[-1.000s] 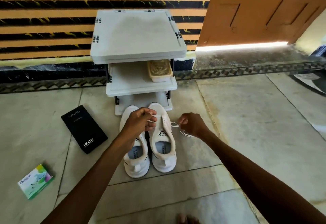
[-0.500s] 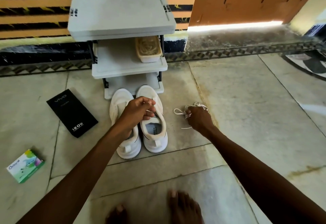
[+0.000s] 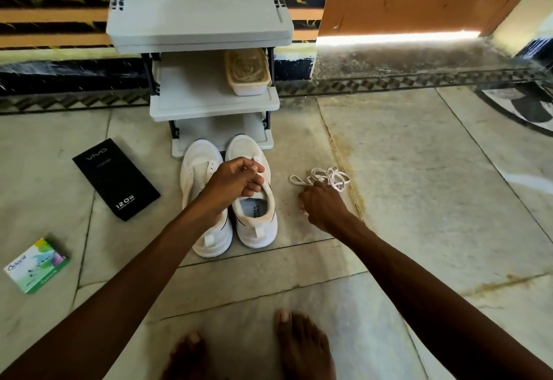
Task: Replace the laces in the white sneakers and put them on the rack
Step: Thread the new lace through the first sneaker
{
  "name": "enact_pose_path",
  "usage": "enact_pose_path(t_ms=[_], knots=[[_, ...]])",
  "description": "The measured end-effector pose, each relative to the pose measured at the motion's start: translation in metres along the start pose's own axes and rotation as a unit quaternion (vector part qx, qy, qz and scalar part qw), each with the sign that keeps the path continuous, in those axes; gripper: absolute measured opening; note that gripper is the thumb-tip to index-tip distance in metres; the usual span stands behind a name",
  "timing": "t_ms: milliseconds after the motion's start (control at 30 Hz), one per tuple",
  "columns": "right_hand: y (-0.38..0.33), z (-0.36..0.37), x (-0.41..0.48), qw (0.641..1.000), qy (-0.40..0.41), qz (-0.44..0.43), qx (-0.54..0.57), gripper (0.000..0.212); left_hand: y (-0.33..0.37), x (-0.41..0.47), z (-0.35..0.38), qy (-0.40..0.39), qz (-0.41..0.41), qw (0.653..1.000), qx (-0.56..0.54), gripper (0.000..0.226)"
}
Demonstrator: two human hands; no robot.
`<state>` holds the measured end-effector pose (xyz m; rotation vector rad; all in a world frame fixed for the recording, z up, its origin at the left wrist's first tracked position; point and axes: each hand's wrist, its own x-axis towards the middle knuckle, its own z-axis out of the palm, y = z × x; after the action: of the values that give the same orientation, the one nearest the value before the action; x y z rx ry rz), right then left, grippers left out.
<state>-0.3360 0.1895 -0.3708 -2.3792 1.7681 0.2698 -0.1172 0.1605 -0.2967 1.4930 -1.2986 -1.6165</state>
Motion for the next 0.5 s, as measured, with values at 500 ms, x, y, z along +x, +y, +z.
enact_pose_path(t_ms=[500], knots=[[-0.012, -0.072, 0.007, 0.863, 0.027, 0.054, 0.501, 0.009, -0.003, 0.003, 0.014, -0.004, 0.066, 0.997, 0.038, 0.009]])
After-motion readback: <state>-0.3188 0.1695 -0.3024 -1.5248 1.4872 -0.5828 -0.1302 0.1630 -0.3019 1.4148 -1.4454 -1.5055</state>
